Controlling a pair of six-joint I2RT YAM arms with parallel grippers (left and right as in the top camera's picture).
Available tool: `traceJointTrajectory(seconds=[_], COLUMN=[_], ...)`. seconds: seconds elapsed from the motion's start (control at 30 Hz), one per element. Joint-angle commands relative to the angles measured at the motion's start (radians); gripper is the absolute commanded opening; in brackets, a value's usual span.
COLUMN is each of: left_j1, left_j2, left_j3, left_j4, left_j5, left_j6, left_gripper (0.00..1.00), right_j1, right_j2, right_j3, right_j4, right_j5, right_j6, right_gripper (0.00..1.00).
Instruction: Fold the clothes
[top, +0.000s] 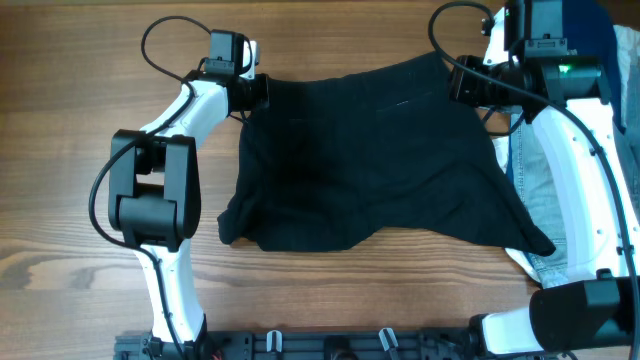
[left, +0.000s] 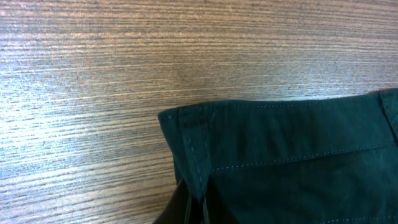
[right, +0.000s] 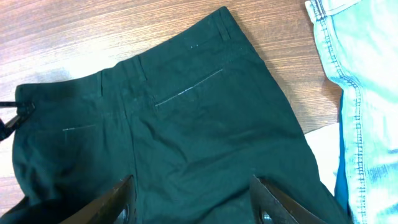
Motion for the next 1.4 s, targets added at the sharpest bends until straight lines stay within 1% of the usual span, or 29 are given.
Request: traceJointTrajectory(seconds=[0.0,0.13,0.2,0.3,0.4,0.5,0.77,0.87,1.0,1.13,1.27,1.3,1.33,1.37], left_j1=[-0.003,0.0,0.007,0.023,0.043,0.069,0.122,0.132,0.134,0.134,0.133,0.133,0.133,0.133], left_j2=[-0.04,-0.107,-0.124,-0.142,-0.144,-0.144,-0.144,-0.144,-0.144,-0.144,-0.144,-0.144,-0.144,-0.144], left_j3=[0.046,0.132,0.185,0.269,0.36,0.418,0.421,0.421,0.421,0.421,0.421,0.421,0.421,0.421], left_j4=[0.014,0.016,0.015,0.013,-0.002,-0.06,-0.265,-0.295,-0.301,-0.313,-0.357,-0.369,-0.375,-0.382], left_j5=[-0.045,-0.209,-0.251,-0.266,-0.316,-0.398,-0.407,-0.406,-0.406,-0.404,-0.402,-0.402,-0.403,-0.403], left_j6=[0.006,0.006,0.011,0.017,0.017,0.017,0.012,0.008,0.008,0.008,0.009,0.009,0.009,0.009], left_gripper=[0.04,0.04,0.04,0.04,0.04,0.04,0.04,0.04,0.04,0.05,0.13,0.18,0.3,0.39], right_j1=[0.001,0.01,0.02,0.036,0.056,0.08,0.148,0.165,0.201,0.227,0.233,0.235,0.235,0.235], right_j2=[0.003,0.023,0.045,0.084,0.135,0.178,0.258,0.294,0.354,0.412,0.463,0.475,0.489,0.504], right_j3=[-0.008,-0.008,-0.008,-0.008,-0.008,-0.008,-0.008,-0.008,-0.008,-0.008,-0.008,-0.008,-0.008,-0.008], right_j4=[0.01,0.033,0.044,0.061,0.071,0.074,0.108,0.103,0.082,0.127,0.18,0.187,0.193,0.198], right_j5=[0.007,-0.011,-0.03,-0.053,-0.063,-0.063,-0.062,-0.063,-0.121,-0.117,-0.153,-0.166,-0.169,-0.169], right_j6=[0.022,0.023,0.023,0.022,0.028,0.029,0.016,-0.018,-0.121,-0.155,-0.185,-0.193,-0.192,-0.193], right_gripper=[0.57,0.56,0.56,0.56,0.57,0.57,0.57,0.57,0.57,0.57,0.57,0.57,0.57,0.57])
